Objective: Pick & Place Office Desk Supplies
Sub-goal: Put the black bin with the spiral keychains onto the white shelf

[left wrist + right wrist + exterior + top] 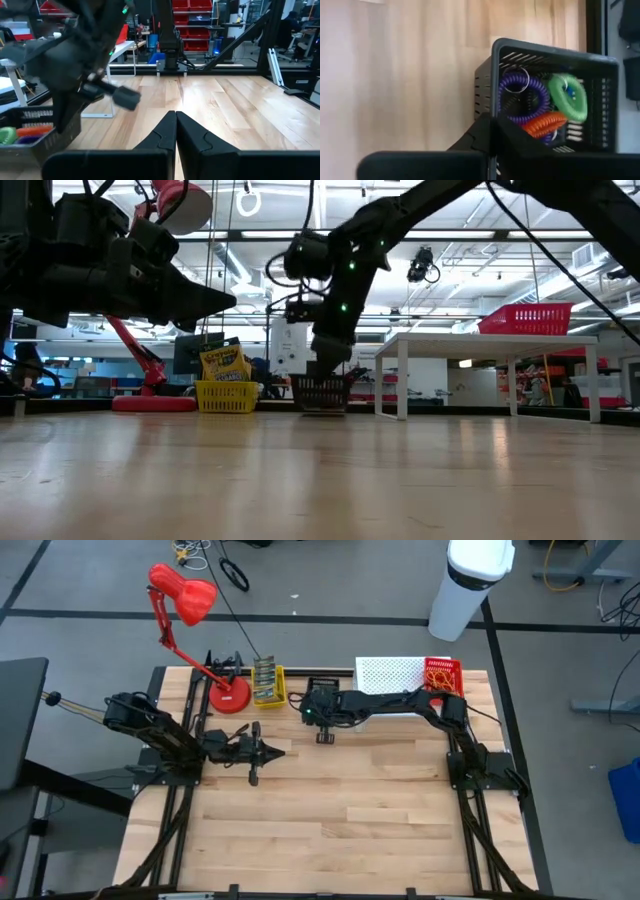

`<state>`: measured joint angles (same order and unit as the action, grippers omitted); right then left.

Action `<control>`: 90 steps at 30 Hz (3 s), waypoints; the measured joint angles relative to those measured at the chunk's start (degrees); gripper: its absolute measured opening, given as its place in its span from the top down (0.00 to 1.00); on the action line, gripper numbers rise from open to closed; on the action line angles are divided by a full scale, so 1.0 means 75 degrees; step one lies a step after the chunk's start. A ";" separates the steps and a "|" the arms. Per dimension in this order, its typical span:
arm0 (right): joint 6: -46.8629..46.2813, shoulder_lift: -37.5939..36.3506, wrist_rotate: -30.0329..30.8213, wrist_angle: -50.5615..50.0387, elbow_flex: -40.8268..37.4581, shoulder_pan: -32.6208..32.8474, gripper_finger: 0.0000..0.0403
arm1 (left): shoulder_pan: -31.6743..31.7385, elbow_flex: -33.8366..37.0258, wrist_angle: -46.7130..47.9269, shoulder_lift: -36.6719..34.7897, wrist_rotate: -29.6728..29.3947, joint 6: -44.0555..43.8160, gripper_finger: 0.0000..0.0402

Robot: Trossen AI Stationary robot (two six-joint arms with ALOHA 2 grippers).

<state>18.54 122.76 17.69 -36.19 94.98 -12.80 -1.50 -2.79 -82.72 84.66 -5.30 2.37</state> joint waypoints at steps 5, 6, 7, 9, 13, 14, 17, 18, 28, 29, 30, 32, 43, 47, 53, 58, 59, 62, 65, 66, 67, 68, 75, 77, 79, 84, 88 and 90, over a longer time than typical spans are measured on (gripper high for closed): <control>0.0199 -0.0354 0.0175 -0.0014 0.0000 0.0482 0.96 | 0.0000 -0.0003 0.0052 0.0000 0.0000 -0.0018 0.97; 0.0199 -0.0467 0.0178 -0.0047 0.0000 0.0584 0.97 | 0.0000 -0.0003 0.0061 0.0000 0.0000 -0.0032 0.97; 0.0201 -0.0591 0.0190 -0.0085 0.0000 0.0689 0.98 | 0.0000 -0.0003 0.0067 0.0000 0.0000 -0.0032 0.97; 0.0255 -0.0827 0.0370 -0.0171 0.0000 0.0930 0.98 | 0.0000 -0.0003 0.0099 0.0000 0.0000 -0.0032 0.97; 0.0235 -0.1460 0.0736 -0.0597 0.0000 0.1425 0.98 | 0.0000 -0.0003 0.0105 0.0000 0.0052 -0.0031 0.97; 0.0190 -0.1656 0.0852 -0.0736 0.0000 0.1553 0.98 | 0.0000 -0.0003 0.0102 0.0000 0.0058 -0.0032 0.97; 0.0039 -0.2266 0.1292 -0.1404 0.0000 0.1899 0.98 | -0.0001 -0.0003 0.0105 0.0000 0.0058 -0.0041 0.97; -0.0067 -0.2478 0.1377 -0.1666 0.0000 0.1985 0.98 | 0.0000 -0.0003 0.0105 0.0000 0.0058 -0.0064 0.97; -0.0980 -0.4509 0.1833 -0.4497 -0.0424 0.1764 0.98 | 0.0000 -0.0003 0.0157 0.0000 0.0058 -0.0117 0.97; -0.1042 -0.4713 0.1845 -0.4521 -0.0630 0.1644 0.98 | 0.0000 -0.0003 0.0157 0.0000 0.0055 -0.0117 0.97; -0.1084 -0.4898 0.1845 -0.4490 -0.0866 0.1508 0.98 | 0.0000 -0.0003 0.0157 0.0000 0.0058 -0.0117 0.97; -0.1079 -0.5324 0.1825 -0.4243 -0.1456 0.1235 0.98 | 0.0000 -0.0005 0.0155 0.0000 0.0058 -0.0117 0.97; 0.0201 -0.7007 0.0874 -0.3146 -0.4057 -0.0297 0.98 | 0.0000 -0.0008 0.0149 0.0003 0.0055 -0.0119 0.97; 0.0389 -0.7283 0.0601 -0.3134 -0.4296 -0.0631 0.98 | 0.0000 -0.0008 0.0149 0.0003 0.0055 -0.0122 0.97; 0.0782 -0.7438 0.0484 -0.3138 -0.4374 -0.0663 0.98 | -0.0001 -0.0008 0.0147 0.0003 0.0055 -0.0146 0.97; 0.0793 -0.7457 0.0463 -0.3193 -0.4374 -0.0656 0.98 | -0.0003 -0.0008 0.0149 0.0003 0.0055 -0.0146 0.97; 0.0793 -0.7457 0.0463 -0.3193 -0.4374 -0.0656 0.98 | -0.0002 -0.0008 0.0146 0.0003 0.0055 -0.0146 0.97; 0.0824 -0.7457 0.0466 -0.3192 -0.4374 -0.0656 0.98 | -0.0002 -0.0008 0.0147 0.0003 0.0055 -0.0146 0.97; 0.0833 -0.7457 0.0461 -0.3190 -0.4374 -0.0727 0.98 | 0.0000 -0.0008 0.0149 0.0003 0.0055 -0.0146 0.97; 0.0843 -0.7457 0.0458 -0.3191 -0.4374 -0.0789 0.98 | 0.0000 -0.0008 0.0149 0.0000 0.0055 -0.0146 0.97; 0.0844 -0.7457 0.0468 -0.3196 -0.4374 -0.0860 0.97 | -0.0001 -0.0008 0.0149 0.0003 0.0055 -0.0146 0.97; 0.0821 -0.7457 0.0469 -0.3193 -0.4374 -0.0923 0.97 | 0.0000 -0.0008 0.0149 0.0003 0.0055 -0.0146 0.97; 0.0953 -0.7460 0.0361 -0.3193 -0.4374 -0.1097 0.97 | -0.0003 -0.0008 0.0149 0.0003 0.0055 -0.0146 0.97; 0.0965 -0.7460 0.0344 -0.3193 -0.4374 -0.1093 0.96 | 0.0000 -0.0008 0.0149 0.0003 0.0055 -0.0146 0.97; 0.0960 -0.7460 0.0350 -0.3204 -0.4374 -0.1099 0.94 | -0.0002 -0.0008 0.0149 0.0003 0.0055 -0.0146 0.97; 0.0935 -0.7460 0.0347 -0.3476 -0.4374 -0.1099 0.95 | -0.0001 -0.0008 0.0149 0.0003 0.0055 -0.0149 0.97; 0.0843 -0.7460 0.0347 -0.3528 -0.4374 -0.1099 0.97 | -0.0003 -0.0008 0.0150 0.0003 0.0055 -0.0151 0.97; 0.0785 -0.7460 0.0347 -0.3531 -0.4374 -0.1099 0.95 | -0.0002 -0.0008 0.0149 0.0003 0.0055 -0.0152 0.97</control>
<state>24.43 66.81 20.29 -62.67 62.17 -21.04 -1.51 -2.85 -81.60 84.68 -4.89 1.23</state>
